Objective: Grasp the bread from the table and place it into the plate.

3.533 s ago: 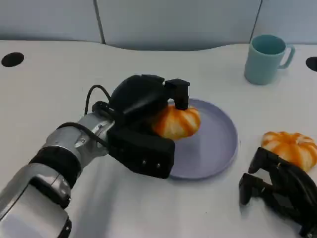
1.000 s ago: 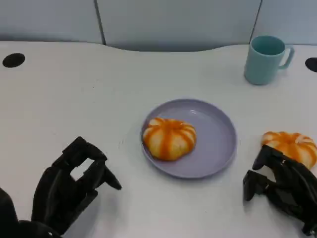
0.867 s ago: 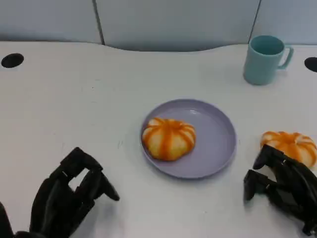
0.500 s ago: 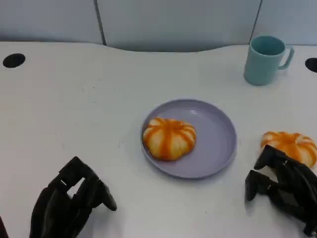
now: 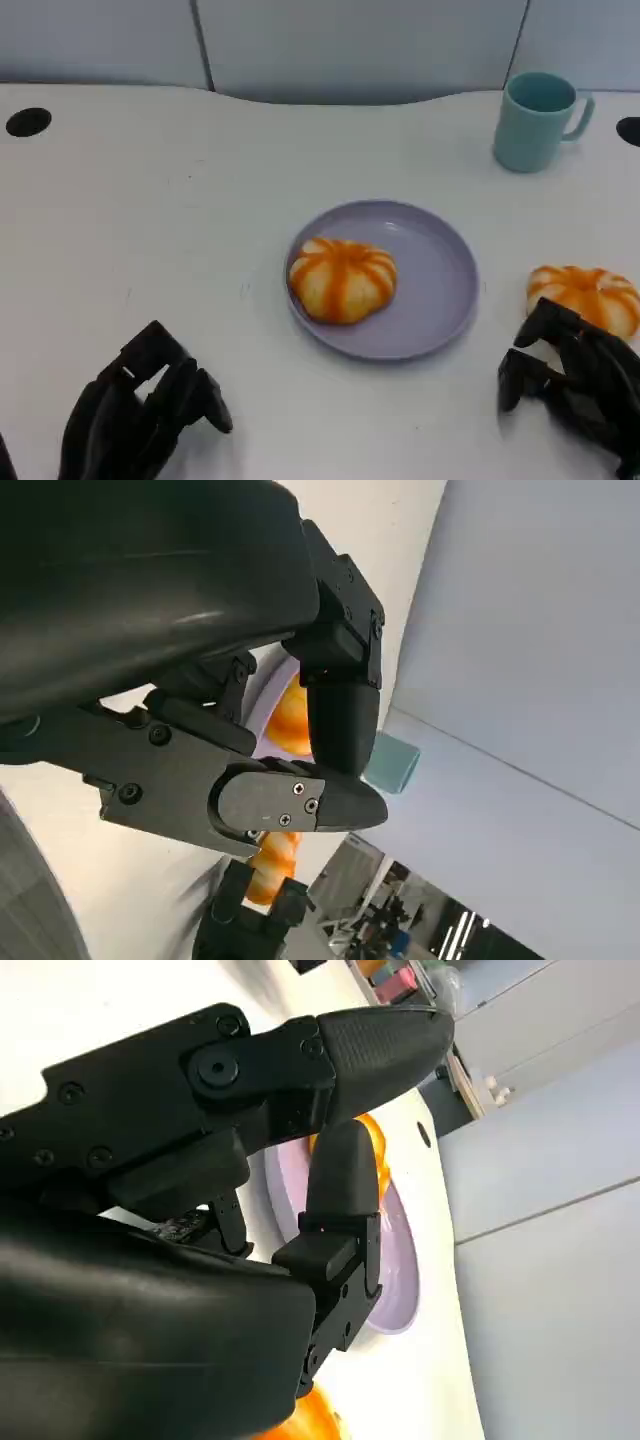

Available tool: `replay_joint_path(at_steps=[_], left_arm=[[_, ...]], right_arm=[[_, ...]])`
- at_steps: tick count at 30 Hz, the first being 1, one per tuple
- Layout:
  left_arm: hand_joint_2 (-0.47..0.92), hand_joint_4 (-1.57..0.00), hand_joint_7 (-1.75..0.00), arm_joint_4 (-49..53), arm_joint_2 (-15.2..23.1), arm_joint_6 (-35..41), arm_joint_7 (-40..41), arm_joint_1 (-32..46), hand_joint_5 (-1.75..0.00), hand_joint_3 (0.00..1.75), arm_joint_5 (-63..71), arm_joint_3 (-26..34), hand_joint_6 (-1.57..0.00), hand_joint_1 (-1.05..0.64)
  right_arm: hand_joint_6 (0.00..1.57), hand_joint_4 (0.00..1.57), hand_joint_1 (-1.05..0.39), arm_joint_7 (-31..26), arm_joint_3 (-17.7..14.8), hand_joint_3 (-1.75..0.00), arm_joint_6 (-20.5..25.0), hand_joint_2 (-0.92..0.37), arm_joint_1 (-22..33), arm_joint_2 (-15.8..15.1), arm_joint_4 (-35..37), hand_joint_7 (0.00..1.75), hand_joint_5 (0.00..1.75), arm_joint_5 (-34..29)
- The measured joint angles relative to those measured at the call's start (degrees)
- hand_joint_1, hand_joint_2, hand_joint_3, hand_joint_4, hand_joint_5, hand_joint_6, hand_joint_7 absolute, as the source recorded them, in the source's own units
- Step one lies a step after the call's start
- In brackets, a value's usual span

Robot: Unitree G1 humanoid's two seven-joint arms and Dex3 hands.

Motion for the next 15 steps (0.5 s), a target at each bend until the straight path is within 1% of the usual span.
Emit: replay_joint_path(at_steps=[9, 15], left_arm=[[0.92, -0.75, -1.74, 0.25, 0.28, -0.67, -1.37, 0.50, -1.75, 0.27, 1.12, -0.03, -0.50, -0.58], [0.92, -0.76, -1.74, 0.88, 0.33, -0.85, -2.29, 0.22, -1.75, 0.21, 1.08, 0.34, -0.52, -0.62]], right_arm=[[0.52, 0.68, -0.55, 1.30, 0.15, -0.25, -0.90, -0.92, 0.62, 0.01, -0.12, 1.62, 1.75, -0.07], [0.51, 0.67, -0.55, 1.85, 1.14, -0.24, -2.75, -0.92, 0.77, 0.00, 0.32, 1.62, 1.75, -0.42]])
